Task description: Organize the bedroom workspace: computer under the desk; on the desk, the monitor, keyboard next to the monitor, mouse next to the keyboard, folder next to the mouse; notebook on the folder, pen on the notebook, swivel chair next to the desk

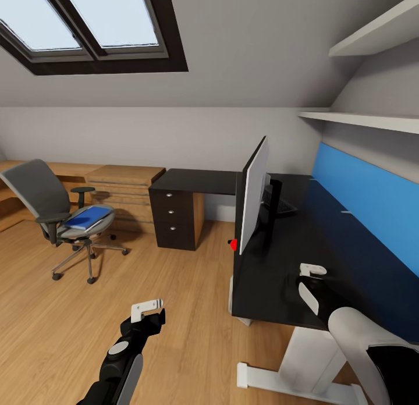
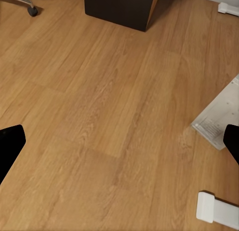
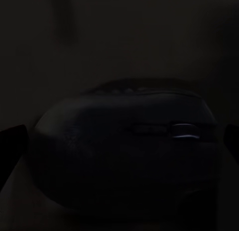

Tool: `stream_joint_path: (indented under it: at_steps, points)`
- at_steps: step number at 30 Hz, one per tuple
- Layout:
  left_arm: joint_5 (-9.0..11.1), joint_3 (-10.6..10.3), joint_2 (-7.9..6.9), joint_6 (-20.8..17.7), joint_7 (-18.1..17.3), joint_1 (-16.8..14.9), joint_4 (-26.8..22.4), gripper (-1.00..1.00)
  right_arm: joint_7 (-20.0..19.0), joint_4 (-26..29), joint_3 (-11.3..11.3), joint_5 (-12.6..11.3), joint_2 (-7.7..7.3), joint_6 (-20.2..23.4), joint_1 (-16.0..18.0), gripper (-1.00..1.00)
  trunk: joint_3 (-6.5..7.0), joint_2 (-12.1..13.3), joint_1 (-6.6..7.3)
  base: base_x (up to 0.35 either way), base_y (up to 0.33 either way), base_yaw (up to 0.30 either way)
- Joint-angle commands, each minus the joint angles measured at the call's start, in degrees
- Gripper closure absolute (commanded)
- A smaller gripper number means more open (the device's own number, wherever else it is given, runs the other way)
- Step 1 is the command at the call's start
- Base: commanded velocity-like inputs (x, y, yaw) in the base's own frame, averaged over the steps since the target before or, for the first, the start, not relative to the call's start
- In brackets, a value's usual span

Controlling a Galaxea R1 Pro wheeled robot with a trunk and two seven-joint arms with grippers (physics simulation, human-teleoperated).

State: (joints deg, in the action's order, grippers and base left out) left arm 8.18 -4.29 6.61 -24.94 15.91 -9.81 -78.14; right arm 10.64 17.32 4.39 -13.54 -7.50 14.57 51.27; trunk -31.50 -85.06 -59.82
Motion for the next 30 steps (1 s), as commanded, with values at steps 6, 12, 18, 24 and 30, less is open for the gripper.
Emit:
stream_joint_path:
  at_steps: [6, 12, 18, 24, 30]
  points:
    - [0.61, -0.10, -0.02, -0.19, 0.53, -0.04, -0.08, -1.00, 0.34, -0.54, 0.53, -0.45, -0.06, 0.55, -0.02, -1.00, -0.07, -0.02, -0.01, 0.000, 0.000, 0.000]
    - [0.61, -0.10, -0.02, -0.19, 0.53, -0.04, -0.08, -1.00, 0.31, -0.45, 0.53, -0.44, -0.06, 0.55, -0.02, 1.00, -0.07, -0.02, -0.01, 0.000, 0.000, 0.000]
    - [0.61, -0.10, -0.02, -0.19, 0.53, -0.04, -0.08, -1.00, 0.26, -0.36, 0.53, -0.45, 0.02, 0.45, -0.02, 1.00, -0.07, -0.02, -0.01, 0.000, 0.000, 0.000]
    - [0.61, -0.13, -0.02, -0.19, 0.53, -0.04, -0.08, -1.00, 0.26, -0.28, 0.53, -0.45, 0.03, 0.31, -0.02, 1.00, -0.07, -0.02, -0.01, 0.000, 0.000, 0.000]
    - [0.59, -0.11, -0.03, -0.19, 0.53, -0.04, -0.08, -1.00, 0.26, -0.22, 0.54, -0.45, 0.10, 0.28, -0.02, 1.00, -0.07, -0.02, -0.01, 0.000, 0.000, 0.000]
